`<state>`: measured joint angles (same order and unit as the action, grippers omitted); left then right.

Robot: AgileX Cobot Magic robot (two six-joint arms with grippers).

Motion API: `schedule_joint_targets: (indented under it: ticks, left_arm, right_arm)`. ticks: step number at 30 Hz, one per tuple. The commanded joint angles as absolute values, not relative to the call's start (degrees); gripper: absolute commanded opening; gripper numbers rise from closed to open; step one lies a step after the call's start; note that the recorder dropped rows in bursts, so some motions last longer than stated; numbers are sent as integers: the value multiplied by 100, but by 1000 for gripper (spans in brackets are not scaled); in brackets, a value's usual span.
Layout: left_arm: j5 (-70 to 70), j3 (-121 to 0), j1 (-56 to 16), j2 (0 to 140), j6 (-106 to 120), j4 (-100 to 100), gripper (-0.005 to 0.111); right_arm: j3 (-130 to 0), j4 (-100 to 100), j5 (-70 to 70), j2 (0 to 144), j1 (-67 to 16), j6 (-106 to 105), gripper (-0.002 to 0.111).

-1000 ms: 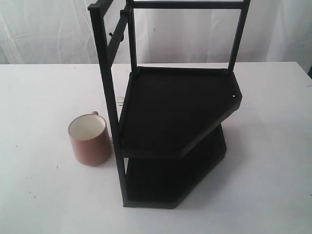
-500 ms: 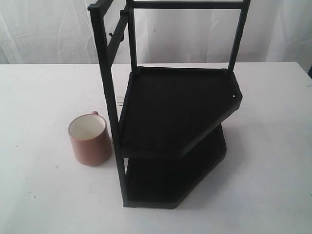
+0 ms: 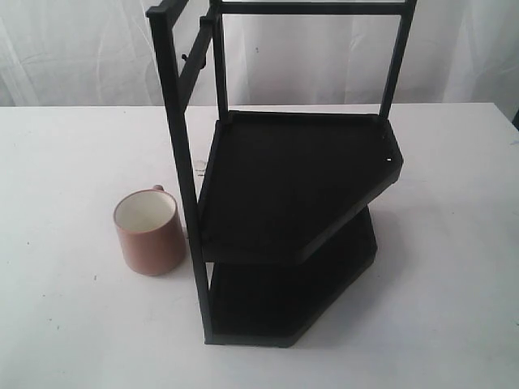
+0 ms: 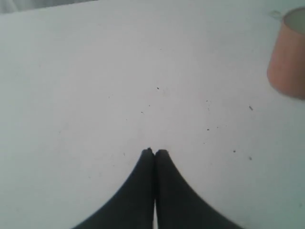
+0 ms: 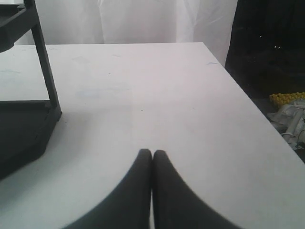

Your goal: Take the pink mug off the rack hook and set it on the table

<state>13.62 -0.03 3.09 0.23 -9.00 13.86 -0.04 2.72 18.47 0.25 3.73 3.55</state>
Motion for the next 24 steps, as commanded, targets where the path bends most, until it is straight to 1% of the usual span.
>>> schedule_joint_targets:
  ticks: [1, 5, 24]
  left_arm:
    - [1375, 0, 434, 2, 384, 1080, 0]
    - [1363, 0, 514, 2, 0, 942, 0]
    - [1363, 0, 535, 2, 0, 942, 0]
  right_arm:
    - [0, 296, 1796, 0, 405, 373, 0]
    - [0, 296, 1796, 0, 405, 373, 0]
    - [0, 296, 1796, 0, 405, 373, 0]
